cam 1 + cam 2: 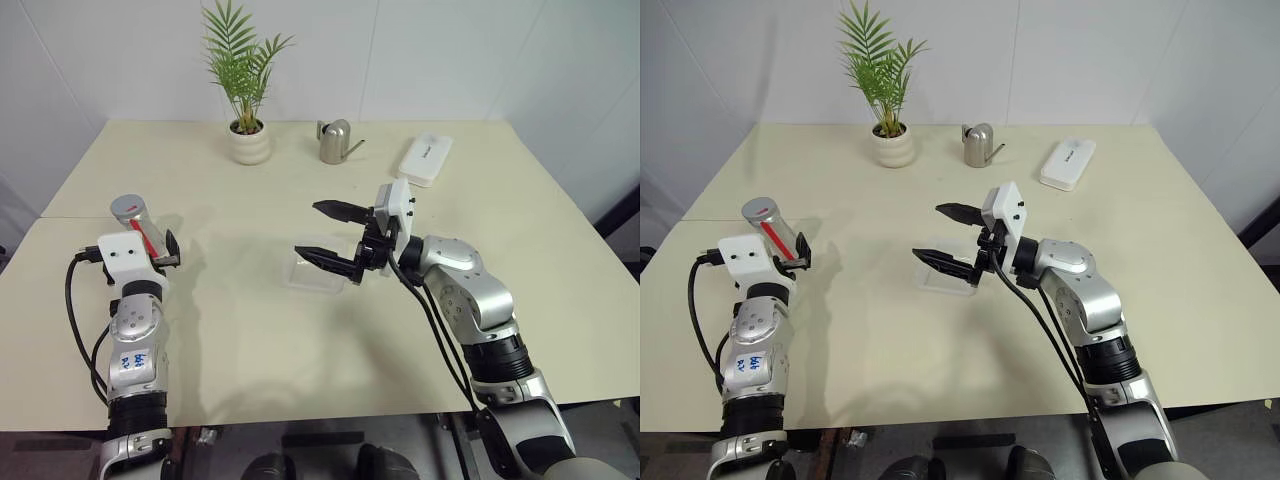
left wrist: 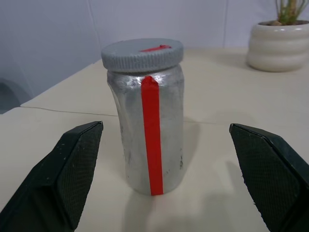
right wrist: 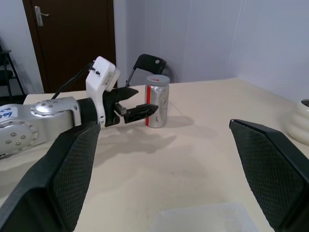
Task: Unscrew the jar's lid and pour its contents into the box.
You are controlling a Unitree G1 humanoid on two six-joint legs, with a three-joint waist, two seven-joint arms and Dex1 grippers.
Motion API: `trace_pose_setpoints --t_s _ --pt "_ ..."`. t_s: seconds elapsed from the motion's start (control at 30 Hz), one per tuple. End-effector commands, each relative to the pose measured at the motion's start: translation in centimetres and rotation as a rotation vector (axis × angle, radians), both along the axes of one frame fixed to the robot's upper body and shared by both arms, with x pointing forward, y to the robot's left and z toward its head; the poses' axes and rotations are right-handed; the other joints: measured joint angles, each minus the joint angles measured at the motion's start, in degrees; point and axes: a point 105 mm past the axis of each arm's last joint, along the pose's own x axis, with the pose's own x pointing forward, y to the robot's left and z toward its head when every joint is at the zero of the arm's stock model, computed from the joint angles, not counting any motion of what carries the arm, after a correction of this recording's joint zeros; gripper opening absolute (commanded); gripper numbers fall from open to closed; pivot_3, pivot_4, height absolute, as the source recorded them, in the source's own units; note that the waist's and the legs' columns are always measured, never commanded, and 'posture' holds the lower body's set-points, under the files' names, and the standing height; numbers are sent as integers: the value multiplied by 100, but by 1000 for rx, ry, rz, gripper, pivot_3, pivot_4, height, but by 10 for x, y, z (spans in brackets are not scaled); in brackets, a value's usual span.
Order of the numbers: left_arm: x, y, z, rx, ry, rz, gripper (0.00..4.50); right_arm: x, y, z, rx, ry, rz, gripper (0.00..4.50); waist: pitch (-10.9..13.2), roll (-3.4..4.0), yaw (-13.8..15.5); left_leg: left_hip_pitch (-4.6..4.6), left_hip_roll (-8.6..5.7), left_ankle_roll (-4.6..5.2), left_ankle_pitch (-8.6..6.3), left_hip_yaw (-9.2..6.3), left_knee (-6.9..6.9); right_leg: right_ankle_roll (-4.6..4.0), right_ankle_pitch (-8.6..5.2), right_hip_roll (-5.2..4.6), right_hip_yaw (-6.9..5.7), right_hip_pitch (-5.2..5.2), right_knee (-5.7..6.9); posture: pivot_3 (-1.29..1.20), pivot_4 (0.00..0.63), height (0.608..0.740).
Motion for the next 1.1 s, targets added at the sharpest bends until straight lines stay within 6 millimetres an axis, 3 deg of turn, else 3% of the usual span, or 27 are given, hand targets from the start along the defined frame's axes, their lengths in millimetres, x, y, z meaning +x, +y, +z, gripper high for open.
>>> trace_pose_setpoints --t_s 0.03,0.4,0.73,0.83,1.03,1.1 --pt "7 3 12 18 -39 23 4476 -6 -3 6 14 -32 4 4500 0 0 1 0 0 0 0 1 2 0 0 0 1 0 0 0 150 740" --pt "37 14 27 54 -44 51 4476 -10 -5 9 50 -25 -25 4500 -1 -2 -3 -1 -1 0 1 3 -1 0 0 0 -2 -1 0 0 150 740" --pt "46 32 26 62 0 96 4476 -8 -12 8 76 -12 -66 4500 -1 -2 -2 0 -2 0 1 5 -8 0 0 -1 -7 -4 -1 0 150 740" --pt "47 31 26 81 -1 87 3951 -8 -12 7 81 -11 -71 4500 -1 -2 -6 -1 -3 0 1 4 -8 0 0 -1 -7 -4 -1 0 150 740" --pt "46 34 23 62 -3 80 2123 -8 -13 5 91 -7 -79 4500 -1 -2 -8 0 -3 0 1 5 -7 0 0 -1 -7 -4 -1 0 150 740" --pt "45 34 26 21 -45 55 1931 -8 -15 3 89 -6 -87 4500 -1 -2 -8 0 -3 0 1 6 -7 0 0 -1 -6 -4 -1 0 150 740"
